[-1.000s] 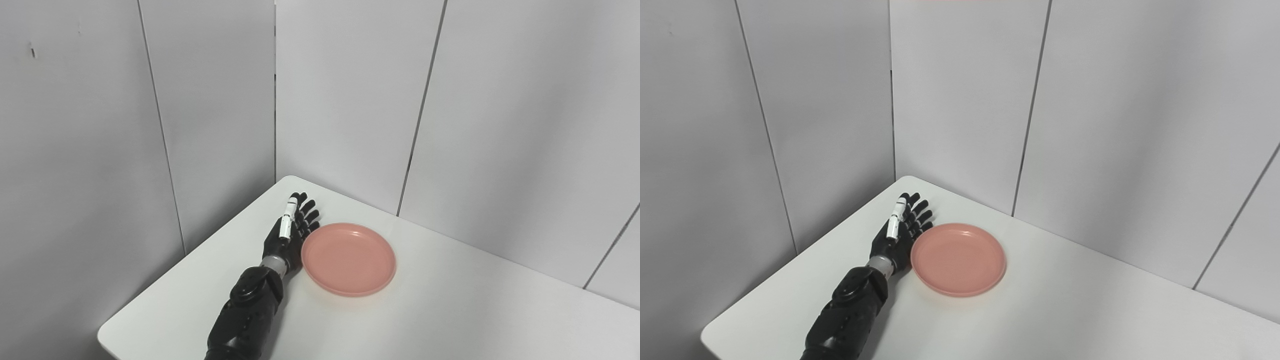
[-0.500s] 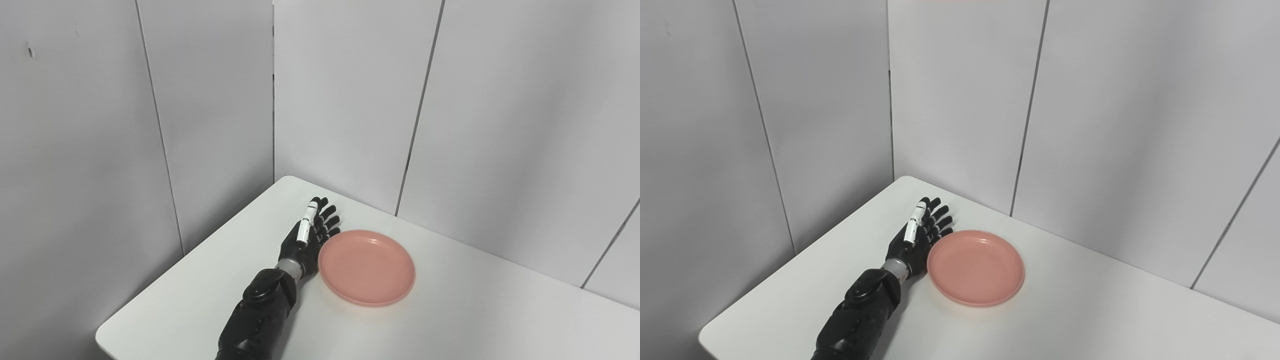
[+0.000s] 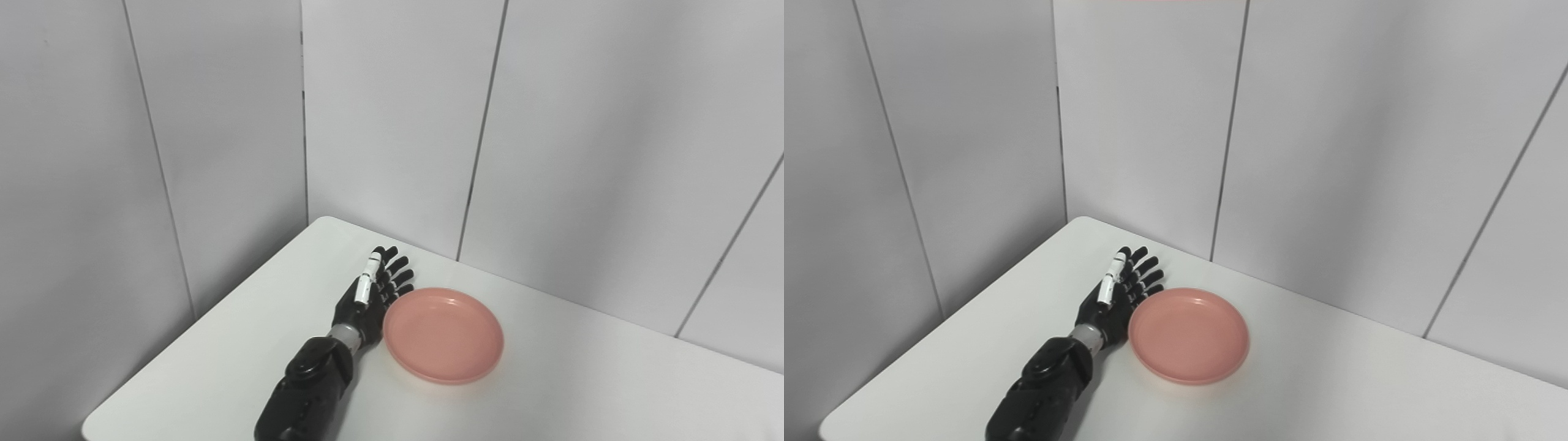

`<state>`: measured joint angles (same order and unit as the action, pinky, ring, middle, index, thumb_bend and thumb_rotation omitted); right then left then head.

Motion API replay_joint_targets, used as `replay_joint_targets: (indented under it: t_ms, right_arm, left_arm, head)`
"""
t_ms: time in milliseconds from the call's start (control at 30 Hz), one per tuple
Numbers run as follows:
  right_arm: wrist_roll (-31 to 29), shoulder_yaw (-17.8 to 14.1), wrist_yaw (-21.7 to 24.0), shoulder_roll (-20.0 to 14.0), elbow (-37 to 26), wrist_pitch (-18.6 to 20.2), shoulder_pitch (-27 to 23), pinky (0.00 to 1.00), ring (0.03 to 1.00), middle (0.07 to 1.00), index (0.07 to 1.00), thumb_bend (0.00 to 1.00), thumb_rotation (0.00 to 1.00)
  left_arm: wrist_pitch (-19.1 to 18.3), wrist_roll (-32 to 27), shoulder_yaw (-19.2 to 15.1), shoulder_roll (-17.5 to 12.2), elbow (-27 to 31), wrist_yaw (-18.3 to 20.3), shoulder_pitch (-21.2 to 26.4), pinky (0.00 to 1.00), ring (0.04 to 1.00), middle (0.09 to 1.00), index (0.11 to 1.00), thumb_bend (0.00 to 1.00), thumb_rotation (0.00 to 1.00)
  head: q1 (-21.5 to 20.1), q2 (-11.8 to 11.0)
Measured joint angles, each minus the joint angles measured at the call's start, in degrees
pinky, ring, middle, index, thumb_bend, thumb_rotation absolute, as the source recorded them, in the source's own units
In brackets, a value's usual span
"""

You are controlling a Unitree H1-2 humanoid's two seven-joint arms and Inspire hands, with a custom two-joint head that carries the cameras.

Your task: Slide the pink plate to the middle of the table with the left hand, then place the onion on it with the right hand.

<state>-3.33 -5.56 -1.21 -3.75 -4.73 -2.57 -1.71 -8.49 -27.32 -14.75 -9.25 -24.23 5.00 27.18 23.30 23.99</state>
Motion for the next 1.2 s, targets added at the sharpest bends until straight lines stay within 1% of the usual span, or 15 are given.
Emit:
replay_joint_targets:
  t_ms: [133,200,267,333,367,400,433,567,600,700,767,833,967,1033,1200]
  right_arm:
    - [0.09,0.11,-0.01,0.2,-0.15,0.0,0.24,1.0,1.0,1.0,1.0,0.21,1.0]
    - [0.32,0.34,-0.07,0.46,-0.53,0.01,0.45,1.0,1.0,1.0,1.0,0.18,1.0]
    - [0.86,0.81,-0.15,0.95,-0.98,0.01,0.78,1.0,1.0,1.0,1.0,0.16,1.0]
    - [1.7,1.22,-0.16,1.29,-1.17,0.01,0.96,1.0,1.0,1.0,1.0,0.12,1.0]
    - [1.97,1.33,-0.16,1.44,-1.24,0.01,1.03,1.0,1.0,1.0,1.0,0.11,1.0]
    - [2.19,1.37,-0.19,1.6,-1.3,0.01,1.09,1.0,0.997,1.0,1.0,0.11,1.0]
    - [2.41,1.42,-0.27,1.73,-1.43,0.01,1.15,1.0,0.996,1.0,1.0,0.11,1.0]
    - [2.82,2.02,-0.73,2.46,-2.44,0.01,1.95,1.0,0.986,0.996,1.0,0.12,1.0]
    - [2.82,2.12,-0.74,2.63,-2.69,0.03,2.13,1.0,0.985,0.995,1.0,0.11,1.0]
    - [3.11,2.43,-0.97,3.34,-3.73,0.33,2.96,1.0,0.978,0.988,0.995,0.11,1.0]
    - [4.17,2.94,-1.18,3.77,-4.35,0.61,3.56,1.0,0.966,0.977,0.987,0.11,1.0]
    - [5.21,3.28,-1.45,4.13,-4.59,0.81,3.78,1.0,0.959,0.971,0.982,0.12,1.0]
    - [6.14,3.44,-1.89,4.49,-4.79,1.21,3.96,1.0,0.952,0.966,0.978,0.15,1.0]
    - [6.37,3.53,-1.89,4.53,-4.88,1.28,4.01,1.0,0.947,0.962,0.973,0.16,1.0]
    - [6.46,3.76,-1.9,4.76,-4.96,1.31,4.07,1.0,0.947,0.963,0.971,0.17,1.0]
  left_arm:
    - [-0.29,0.05,0.64,-0.05,-0.08,0.62,0.01,0.94,0.949,0.966,0.959,0.41,1.0]
    - [-0.37,0.04,0.88,0.04,-0.05,0.98,0.01,0.94,0.946,0.962,0.954,0.41,1.0]
    - [-0.6,0.0,1.02,0.13,0.1,1.14,0.01,0.94,0.948,0.965,0.958,0.4,1.0]
    - [-1.01,-0.07,1.03,0.3,0.29,1.43,0.01,0.94,0.947,0.965,0.959,0.41,1.0]
    - [-1.31,-0.09,1.05,0.37,0.41,1.68,0.01,0.94,0.946,0.965,0.959,0.41,1.0]
    - [-1.65,-0.08,1.11,0.42,0.61,1.74,0.0,0.94,0.946,0.966,0.96,0.41,1.0]
    - [-1.91,-0.07,1.17,0.46,0.83,1.73,-0.02,0.94,0.946,0.965,0.96,0.41,1.0]
    - [-4.12,0.13,1.7,0.53,2.35,1.66,-0.16,0.94,0.942,0.96,0.951,0.4,1.0]
    - [-4.7,0.3,1.96,0.67,2.92,1.58,-0.23,0.93,0.941,0.958,0.95,0.4,1.0]
    - [-6.25,0.4,2.41,1.48,4.02,1.5,-0.29,0.94,0.944,0.963,0.952,0.4,1.0]
    - [-7.25,0.39,2.67,2.02,4.68,1.51,-0.38,0.94,0.944,0.962,0.95,0.4,1.0]
    - [-8.07,0.39,2.99,2.23,5.12,1.54,-0.38,0.94,0.942,0.958,0.946,0.4,1.0]
    - [-8.84,0.42,3.6,2.53,5.97,1.46,-0.61,0.92,0.93,0.946,0.932,0.4,1.0]
    - [-9.95,0.59,3.87,2.71,7.2,1.14,-0.96,0.92,0.931,0.947,0.935,0.41,1.0]
    - [-10.75,1.24,4.13,4.08,9.09,0.54,-1.82,0.92,0.929,0.949,0.94,0.41,1.0]
  head:
    - [-1.15,0.26]
    - [-3.42,0.88]
    - [-3.43,0.88]
    - [-5.62,1.76]
    - [-5.63,1.76]
    - [-6.68,2.54]
    - [-7.47,3.25]
    - [-8.27,3.96]
    - [-9.31,4.57]
    - [-10.46,5.27]
    - [-12.13,6.41]
    - [-12.49,6.68]
    - [-14.15,8.17]
    - [-14.68,8.78]
    - [-16.17,10.54]
